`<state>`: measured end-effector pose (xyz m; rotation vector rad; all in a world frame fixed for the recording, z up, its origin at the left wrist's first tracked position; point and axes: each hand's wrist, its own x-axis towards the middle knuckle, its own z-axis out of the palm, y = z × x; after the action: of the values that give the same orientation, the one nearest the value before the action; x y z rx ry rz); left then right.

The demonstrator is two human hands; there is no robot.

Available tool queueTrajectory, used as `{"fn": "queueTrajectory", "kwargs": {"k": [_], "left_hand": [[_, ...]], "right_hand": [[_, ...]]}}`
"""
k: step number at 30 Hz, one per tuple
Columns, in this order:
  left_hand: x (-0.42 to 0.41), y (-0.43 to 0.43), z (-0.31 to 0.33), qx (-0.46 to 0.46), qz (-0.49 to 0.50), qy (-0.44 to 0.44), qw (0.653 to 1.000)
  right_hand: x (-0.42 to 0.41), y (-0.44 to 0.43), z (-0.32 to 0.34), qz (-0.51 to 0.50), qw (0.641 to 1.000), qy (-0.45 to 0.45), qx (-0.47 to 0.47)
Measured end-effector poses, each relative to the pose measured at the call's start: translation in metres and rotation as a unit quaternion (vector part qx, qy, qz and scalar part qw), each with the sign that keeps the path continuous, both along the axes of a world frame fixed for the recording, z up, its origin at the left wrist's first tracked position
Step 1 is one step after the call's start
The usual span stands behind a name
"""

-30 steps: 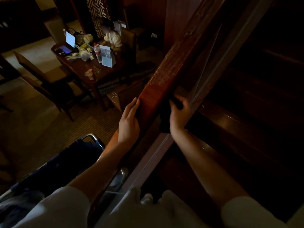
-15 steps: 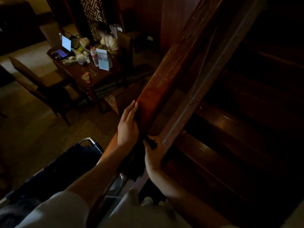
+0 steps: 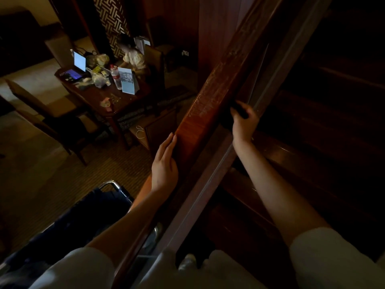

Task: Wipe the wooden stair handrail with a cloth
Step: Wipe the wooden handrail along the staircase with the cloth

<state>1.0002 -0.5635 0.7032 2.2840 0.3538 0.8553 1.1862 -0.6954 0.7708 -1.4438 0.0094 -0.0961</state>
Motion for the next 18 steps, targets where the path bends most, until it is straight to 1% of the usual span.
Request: {"fn": "queueTrajectory", "kwargs": {"k": [3,6,10,12,15,18], "left_hand": [[0.0,-0.001,0.001,-0.001,0.001,-0.001,1.0],[-0.001,-0.002,0.003,-0.002,0.0,0.008,1.0],[-0.001,-0.001,0.003,-0.006,-0.003,0.014,1.0],[-0.001,-0.002,0.003,-0.013,-0.006,0.012,1.0],[-0.002,-0.002,0.003,-0.019,-0.011,0.004,1.0],[-0.003,0.0,0.005,-0.03,-0.011,-0.004,0.999]], "right_hand": [[-0.021,0.01,-0.012,-0.017,1.0,-0.005,0.018],[-0.068,0.017,-0.044,-0.008,1.0,0.006,0.005],[-0.144,0.023,-0.091,0.05,0.997,0.057,0.008],[-0.181,0.025,-0.109,0.069,0.993,0.101,0.003],[-0.22,0.019,-0.127,0.129,0.981,0.136,-0.045],[-0.231,0.006,-0.128,0.185,0.969,0.14,-0.081]]}}
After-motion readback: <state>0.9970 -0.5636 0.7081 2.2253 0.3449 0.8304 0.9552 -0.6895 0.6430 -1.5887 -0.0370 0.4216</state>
